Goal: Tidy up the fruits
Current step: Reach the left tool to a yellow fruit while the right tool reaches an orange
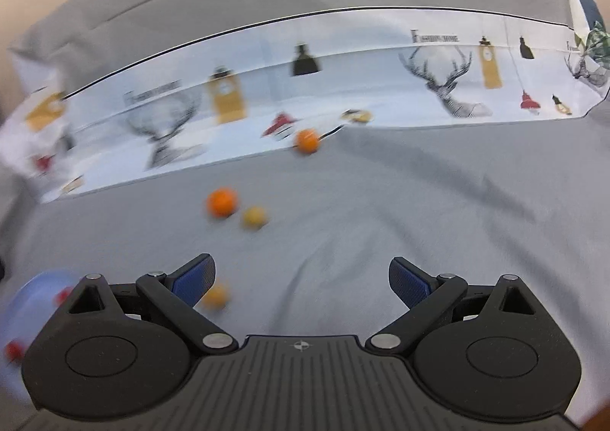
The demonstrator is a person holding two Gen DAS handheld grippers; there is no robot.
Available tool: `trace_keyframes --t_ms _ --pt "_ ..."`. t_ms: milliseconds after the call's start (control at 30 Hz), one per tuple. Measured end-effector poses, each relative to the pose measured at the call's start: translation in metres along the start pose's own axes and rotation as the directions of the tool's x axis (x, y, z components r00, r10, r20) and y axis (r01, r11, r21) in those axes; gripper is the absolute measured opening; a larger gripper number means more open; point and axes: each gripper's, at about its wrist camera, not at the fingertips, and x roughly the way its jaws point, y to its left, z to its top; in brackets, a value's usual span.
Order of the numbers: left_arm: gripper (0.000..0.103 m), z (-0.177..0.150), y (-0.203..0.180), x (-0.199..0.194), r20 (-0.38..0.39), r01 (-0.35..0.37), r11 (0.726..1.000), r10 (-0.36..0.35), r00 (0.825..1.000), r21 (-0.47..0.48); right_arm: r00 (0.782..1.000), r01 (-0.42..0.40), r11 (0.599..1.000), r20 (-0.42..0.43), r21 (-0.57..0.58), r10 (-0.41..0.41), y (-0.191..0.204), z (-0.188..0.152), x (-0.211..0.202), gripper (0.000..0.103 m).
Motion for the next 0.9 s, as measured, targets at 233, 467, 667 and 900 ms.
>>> trace_keyframes --t_ms 233,467,667,900 --pt "0.103 0.063 -0.053 0.138 -0.105 0.067 0.982 -0.049 0.993 0.179 0.999 -0.017 0.996 -0.04 -0.091 0.014 -0.043 0.051 0.137 0.098" --pt "0.103 0.053 -0.063 0.158 -0.258 0.231 0.966 -0.195 0.946 0.116 0.997 -0.071 0.989 -0.048 -0.131 0.066 -0.042 0.08 0.231 0.098" --pt "0.102 0.014 -0.084 0.167 -0.314 0.25 0.946 -0.178 0.933 0.208 0.993 -0.114 0.976 -0.016 -0.183 0.114 -0.026 0.101 0.28 0.098" --pt "0.026 0.007 -0.089 0.162 -0.252 0.254 0.94 -0.194 0.948 0.23 0.99 -0.124 0.938 0.017 -0.324 0.137 -0.004 0.101 0.284 0.039"
